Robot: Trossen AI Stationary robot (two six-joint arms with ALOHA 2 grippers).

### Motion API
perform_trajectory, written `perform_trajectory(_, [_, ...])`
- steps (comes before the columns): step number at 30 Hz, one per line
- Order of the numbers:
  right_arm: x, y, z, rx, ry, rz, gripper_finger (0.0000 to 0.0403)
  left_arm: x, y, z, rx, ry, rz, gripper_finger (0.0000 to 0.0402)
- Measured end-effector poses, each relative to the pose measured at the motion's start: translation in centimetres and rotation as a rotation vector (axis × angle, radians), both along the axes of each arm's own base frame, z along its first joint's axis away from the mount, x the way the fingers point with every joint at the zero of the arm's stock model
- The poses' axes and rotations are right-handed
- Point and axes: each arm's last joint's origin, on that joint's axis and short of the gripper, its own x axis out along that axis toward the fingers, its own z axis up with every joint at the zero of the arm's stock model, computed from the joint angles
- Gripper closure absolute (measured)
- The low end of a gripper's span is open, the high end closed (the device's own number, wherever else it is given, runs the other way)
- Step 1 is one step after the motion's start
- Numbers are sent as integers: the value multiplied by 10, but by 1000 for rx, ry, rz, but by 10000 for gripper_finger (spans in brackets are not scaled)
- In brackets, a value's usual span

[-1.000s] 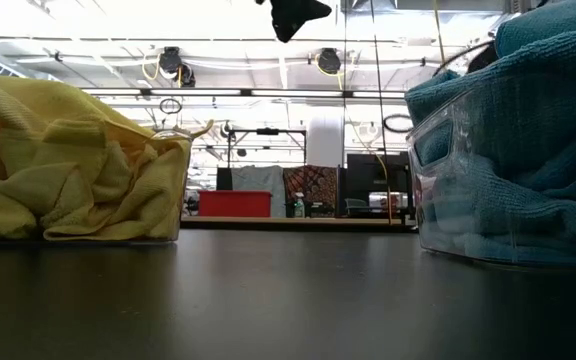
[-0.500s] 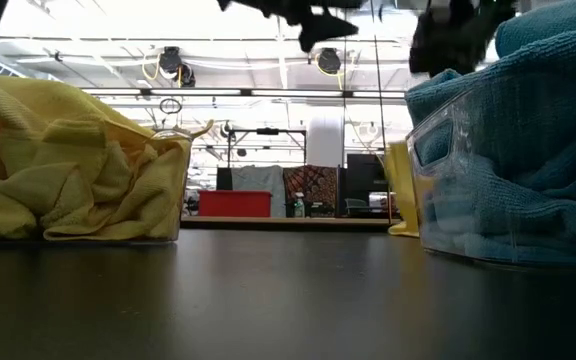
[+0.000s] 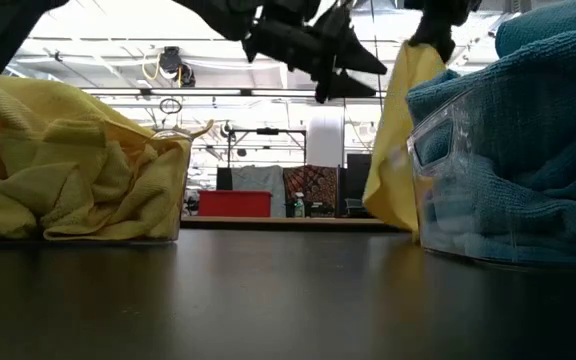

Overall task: Sort microfiber towel by color & place in baskets
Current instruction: Put the yellow microfiber towel into the left transparent bin

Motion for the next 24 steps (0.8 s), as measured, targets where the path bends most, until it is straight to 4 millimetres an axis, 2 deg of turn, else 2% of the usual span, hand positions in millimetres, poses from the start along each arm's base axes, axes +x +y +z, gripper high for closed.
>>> perform_trajectory(5, [3, 10, 12, -4, -41, 60, 403, 4, 13, -14, -108, -4, -75, 24])
perform_trajectory(7, [5, 14, 15, 11, -65, 95, 402, 7, 13, -18, -122, -16, -116, 8])
perform_trajectory(15, [13, 28, 31, 40, -171, 197, 402, 19, 3, -24, -85, -87, -181, 7])
perform_trajectory(19, [18, 34, 40, 42, -240, 232, 402, 24, -2, -34, -107, -73, -238, 8])
perform_trajectory(24, [22, 42, 53, 44, -326, 289, 402, 30, -18, -40, -123, -75, -314, 24])
